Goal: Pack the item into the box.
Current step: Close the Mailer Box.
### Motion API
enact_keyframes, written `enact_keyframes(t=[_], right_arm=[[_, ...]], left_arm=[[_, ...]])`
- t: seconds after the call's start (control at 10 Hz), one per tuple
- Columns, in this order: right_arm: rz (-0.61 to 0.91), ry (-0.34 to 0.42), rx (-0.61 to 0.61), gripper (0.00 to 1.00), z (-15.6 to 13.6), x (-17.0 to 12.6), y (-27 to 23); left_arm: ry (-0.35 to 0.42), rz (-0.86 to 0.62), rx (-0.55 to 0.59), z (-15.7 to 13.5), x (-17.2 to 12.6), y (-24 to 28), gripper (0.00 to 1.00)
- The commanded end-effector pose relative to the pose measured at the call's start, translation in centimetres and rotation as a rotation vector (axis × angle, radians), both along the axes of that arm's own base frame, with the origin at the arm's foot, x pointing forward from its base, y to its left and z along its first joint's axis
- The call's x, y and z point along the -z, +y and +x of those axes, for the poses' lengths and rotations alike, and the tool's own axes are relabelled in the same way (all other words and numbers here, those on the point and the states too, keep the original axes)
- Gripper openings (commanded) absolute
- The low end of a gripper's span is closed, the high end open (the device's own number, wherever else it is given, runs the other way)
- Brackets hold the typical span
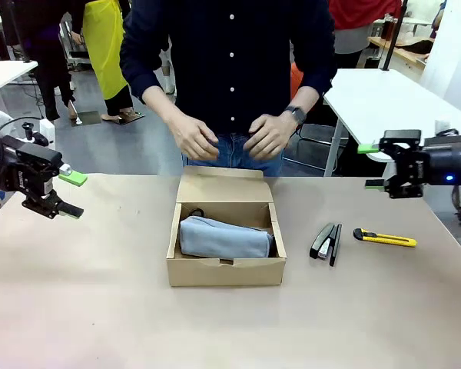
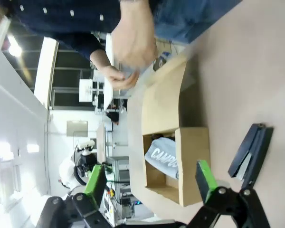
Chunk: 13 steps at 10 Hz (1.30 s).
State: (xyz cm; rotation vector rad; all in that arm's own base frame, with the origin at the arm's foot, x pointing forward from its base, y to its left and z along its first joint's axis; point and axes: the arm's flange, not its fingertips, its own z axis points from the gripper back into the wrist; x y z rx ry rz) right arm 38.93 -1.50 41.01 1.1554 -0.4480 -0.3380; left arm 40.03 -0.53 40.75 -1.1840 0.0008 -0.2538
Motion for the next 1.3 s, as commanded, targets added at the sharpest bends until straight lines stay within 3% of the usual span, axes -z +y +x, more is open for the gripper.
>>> enact_keyframes(t=[0.0, 0.1, 0.2, 0.3, 0.5, 0.7, 0.9, 1.1, 1.2], right_arm=[[-0.008, -0.012, 0.027, 1.0, -0.2, -0.4, -0.9], [0.0, 0.0, 0.0, 1.0, 0.0, 0.0, 0.0], [-0.06, 0.049, -0.125, 1.0, 2.5, 0.8, 2.4], [-0.083, 0.065, -0.195, 1.0, 4.8, 1.6, 4.3], [-0.177, 0.097, -0.37, 1.0, 8.2, 4.0, 8.1], [-0.126, 0.111, -0.536, 1.0, 11.6, 8.3, 11.9], [-0.087, 0.1, -0.543, 1.0, 14.2, 11.2, 14.1], [0.006, 0.03, -0.517, 1.0, 16.3, 13.1, 14.9], [0.043, 0.03, -0.488, 1.0, 17.2, 13.9, 15.3]], left_arm=[[-0.046, 0.004, -0.01, -1.2, -1.2, -0.5, 1.0], [0.0, 0.0, 0.0, 0.0, 0.0, 0.0, 1.0], [0.045, -0.02, -0.054, 3.6, 0.4, -1.0, 1.0], [0.081, -0.056, 0.003, 7.1, 1.2, -1.9, 1.0], [0.054, -0.056, -0.033, 11.6, 4.5, -3.7, 1.0], [0.12, -0.115, -0.014, 14.9, 8.4, -5.8, 1.0], [0.102, -0.114, -0.054, 17.7, 12.0, -8.4, 1.0], [0.043, -0.129, -0.045, 18.7, 13.8, -11.0, 1.0], [0.039, -0.135, -0.024, 19.2, 14.4, -12.3, 1.0]])
